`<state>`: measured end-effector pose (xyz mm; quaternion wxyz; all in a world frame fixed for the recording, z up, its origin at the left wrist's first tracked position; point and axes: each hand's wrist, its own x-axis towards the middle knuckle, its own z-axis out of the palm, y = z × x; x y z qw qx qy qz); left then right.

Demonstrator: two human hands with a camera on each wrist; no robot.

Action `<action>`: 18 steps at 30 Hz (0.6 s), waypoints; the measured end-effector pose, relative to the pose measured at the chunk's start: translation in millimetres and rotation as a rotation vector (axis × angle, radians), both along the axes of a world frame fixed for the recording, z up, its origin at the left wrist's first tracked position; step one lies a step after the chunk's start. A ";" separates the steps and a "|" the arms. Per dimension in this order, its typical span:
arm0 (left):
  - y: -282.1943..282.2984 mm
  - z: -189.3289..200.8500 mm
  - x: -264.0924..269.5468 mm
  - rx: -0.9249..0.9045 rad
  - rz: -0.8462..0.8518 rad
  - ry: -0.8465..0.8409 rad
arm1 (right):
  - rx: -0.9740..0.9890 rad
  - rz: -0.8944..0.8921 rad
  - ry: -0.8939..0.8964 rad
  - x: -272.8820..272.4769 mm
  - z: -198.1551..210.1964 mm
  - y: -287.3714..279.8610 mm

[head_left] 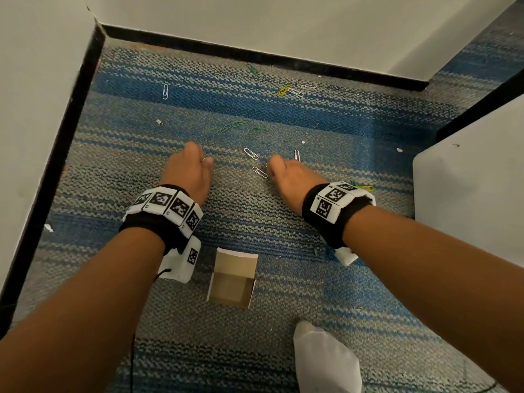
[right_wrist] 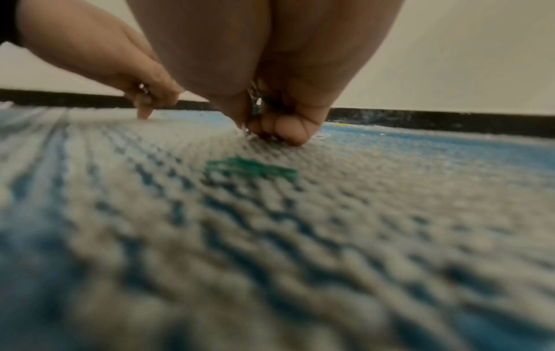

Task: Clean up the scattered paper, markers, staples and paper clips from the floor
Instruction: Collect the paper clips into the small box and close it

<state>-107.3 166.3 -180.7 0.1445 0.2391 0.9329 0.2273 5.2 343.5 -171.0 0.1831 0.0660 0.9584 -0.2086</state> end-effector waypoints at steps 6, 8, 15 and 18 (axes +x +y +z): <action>31.1 15.1 -21.1 -0.060 -0.196 -0.086 | -0.107 -0.264 -0.066 -18.7 3.6 5.2; 47.3 19.1 -25.0 -0.127 -0.291 -0.152 | -0.136 -0.312 -0.071 -21.9 2.0 7.6; 76.3 8.9 -20.0 -0.371 -0.484 -0.114 | -0.091 -0.291 -0.007 -20.7 -8.8 8.5; 77.6 4.2 -15.9 -0.370 -0.462 -0.087 | -0.031 -0.195 -0.012 -23.0 -12.2 10.0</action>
